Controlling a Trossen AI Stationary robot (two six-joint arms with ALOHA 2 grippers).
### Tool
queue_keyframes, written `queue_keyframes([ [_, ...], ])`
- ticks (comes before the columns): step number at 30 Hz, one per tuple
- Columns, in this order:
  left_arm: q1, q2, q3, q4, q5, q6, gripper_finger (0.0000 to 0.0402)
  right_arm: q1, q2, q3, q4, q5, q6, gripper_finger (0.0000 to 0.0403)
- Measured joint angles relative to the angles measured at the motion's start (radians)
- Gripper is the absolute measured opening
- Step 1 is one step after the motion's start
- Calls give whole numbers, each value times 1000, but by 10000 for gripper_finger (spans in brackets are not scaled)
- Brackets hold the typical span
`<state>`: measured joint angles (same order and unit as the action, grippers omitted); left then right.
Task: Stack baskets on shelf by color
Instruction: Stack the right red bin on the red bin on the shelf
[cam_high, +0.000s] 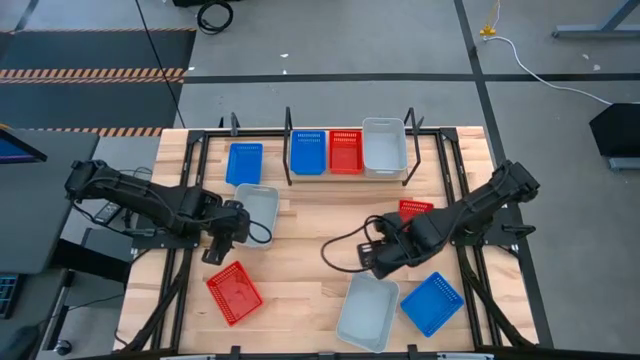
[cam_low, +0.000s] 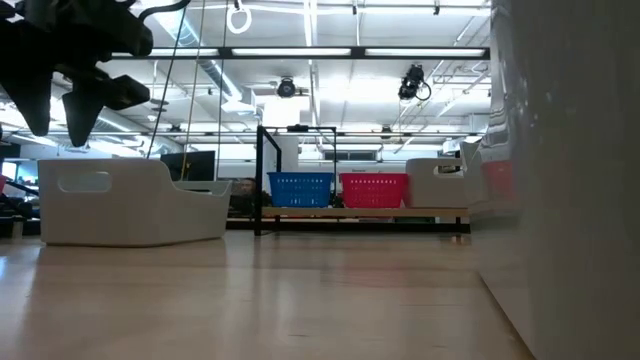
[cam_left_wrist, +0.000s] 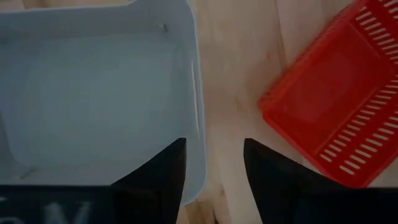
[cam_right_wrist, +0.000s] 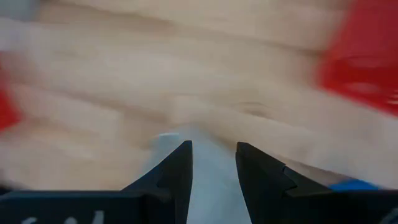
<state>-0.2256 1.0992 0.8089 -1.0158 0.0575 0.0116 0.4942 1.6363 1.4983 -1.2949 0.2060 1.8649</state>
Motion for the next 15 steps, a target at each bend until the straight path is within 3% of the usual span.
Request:
queue_keyframes([
  [5,0,0,0,5,-2,-7,169,0,-28,-134,-149,-55,103,129],
  [11,0,0,0,10,-2,-12,169,-34,-156,-418,204,-94,146,129],
  [15,0,0,0,6,-1,-47,169,-52,-206,-481,216,-84,156,129],
])
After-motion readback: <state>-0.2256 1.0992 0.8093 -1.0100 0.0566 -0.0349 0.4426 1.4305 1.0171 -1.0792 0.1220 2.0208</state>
